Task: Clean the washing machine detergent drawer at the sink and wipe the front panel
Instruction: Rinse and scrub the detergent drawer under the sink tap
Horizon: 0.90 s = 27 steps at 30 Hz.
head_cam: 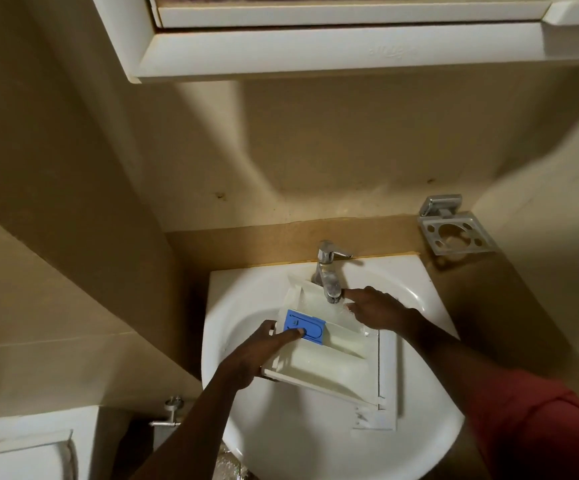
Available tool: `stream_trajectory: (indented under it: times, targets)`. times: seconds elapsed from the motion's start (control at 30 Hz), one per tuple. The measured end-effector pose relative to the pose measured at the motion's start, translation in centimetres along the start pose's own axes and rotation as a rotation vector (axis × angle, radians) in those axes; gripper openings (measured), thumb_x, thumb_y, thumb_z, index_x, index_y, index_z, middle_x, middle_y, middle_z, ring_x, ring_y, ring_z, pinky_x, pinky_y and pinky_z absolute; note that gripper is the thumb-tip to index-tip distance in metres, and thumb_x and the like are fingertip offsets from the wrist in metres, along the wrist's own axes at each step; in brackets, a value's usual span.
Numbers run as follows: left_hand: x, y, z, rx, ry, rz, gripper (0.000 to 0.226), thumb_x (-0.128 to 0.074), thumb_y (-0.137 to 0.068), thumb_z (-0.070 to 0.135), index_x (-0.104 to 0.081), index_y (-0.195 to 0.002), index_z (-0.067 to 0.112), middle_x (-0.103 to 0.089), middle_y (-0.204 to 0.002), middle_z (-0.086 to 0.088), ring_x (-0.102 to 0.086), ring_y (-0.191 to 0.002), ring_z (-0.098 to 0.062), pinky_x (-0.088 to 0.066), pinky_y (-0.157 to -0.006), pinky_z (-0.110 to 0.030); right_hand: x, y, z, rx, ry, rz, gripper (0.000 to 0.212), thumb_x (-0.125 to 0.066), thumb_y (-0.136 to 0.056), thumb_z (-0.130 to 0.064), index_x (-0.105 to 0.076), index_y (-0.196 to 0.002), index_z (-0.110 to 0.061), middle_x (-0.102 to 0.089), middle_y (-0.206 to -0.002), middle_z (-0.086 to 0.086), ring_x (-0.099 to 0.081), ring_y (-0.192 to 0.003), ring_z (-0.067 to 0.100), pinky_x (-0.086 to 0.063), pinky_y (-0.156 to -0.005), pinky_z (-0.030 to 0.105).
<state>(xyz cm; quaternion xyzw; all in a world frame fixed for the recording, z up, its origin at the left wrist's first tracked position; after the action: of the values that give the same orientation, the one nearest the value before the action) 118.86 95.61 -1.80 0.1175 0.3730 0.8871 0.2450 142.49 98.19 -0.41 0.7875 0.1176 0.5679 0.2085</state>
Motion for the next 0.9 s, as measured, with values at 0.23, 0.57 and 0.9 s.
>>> stream_trajectory:
  times: [0.23, 0.57, 0.9]
  targets:
    - [0.0, 0.0, 0.8, -0.149, 0.062, 0.142, 0.054, -0.075, -0.075, 0.054, -0.056, -0.113, 0.021, -0.071, -0.106, 0.0, -0.07, -0.092, -0.015, -0.053, -0.065, -0.025, 0.6, 0.7, -0.6, 0.094, -0.066, 0.164, 0.035, -0.05, -0.097, -0.025, -0.051, -0.132, -0.029, -0.063, -0.121, 0.006, -0.06, -0.111, 0.028, -0.045, -0.086, 0.033]
    - [0.2, -0.7, 0.4, -0.158, 0.067, 0.161, 0.051, -0.071, -0.081, 0.049, -0.051, -0.117, 0.019, -0.065, -0.111, -0.004, -0.068, -0.093, -0.018, -0.054, -0.068, -0.028, -0.5, 3.9, -0.8, 0.203, -0.175, 0.371, 0.03, -0.052, -0.083, 0.0, -0.073, -0.097, -0.016, -0.071, -0.103, 0.0, -0.064, -0.1, 0.015, -0.048, -0.093, 0.024]
    - [1.0, -1.0, -0.9, -0.185, 0.151, 0.131, 0.05, -0.077, -0.077, 0.047, -0.057, -0.113, 0.018, -0.071, -0.108, -0.007, -0.072, -0.093, -0.021, -0.06, -0.079, -0.037, -0.7, 8.0, -1.2, 0.02, -0.297, 0.47, 0.041, -0.045, -0.081, 0.008, -0.071, -0.101, -0.017, -0.069, -0.1, 0.0, -0.064, -0.098, 0.017, -0.048, -0.083, 0.019]
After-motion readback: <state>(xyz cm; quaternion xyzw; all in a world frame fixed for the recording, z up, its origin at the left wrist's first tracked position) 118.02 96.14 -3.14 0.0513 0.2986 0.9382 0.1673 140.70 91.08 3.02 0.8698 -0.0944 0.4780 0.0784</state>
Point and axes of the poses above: each hand's wrist, its own y-axis away from the middle knuckle, its own x-axis out of the back of the hand, z = x × y, the point moved 9 cm from there along -y, towards the middle knuckle
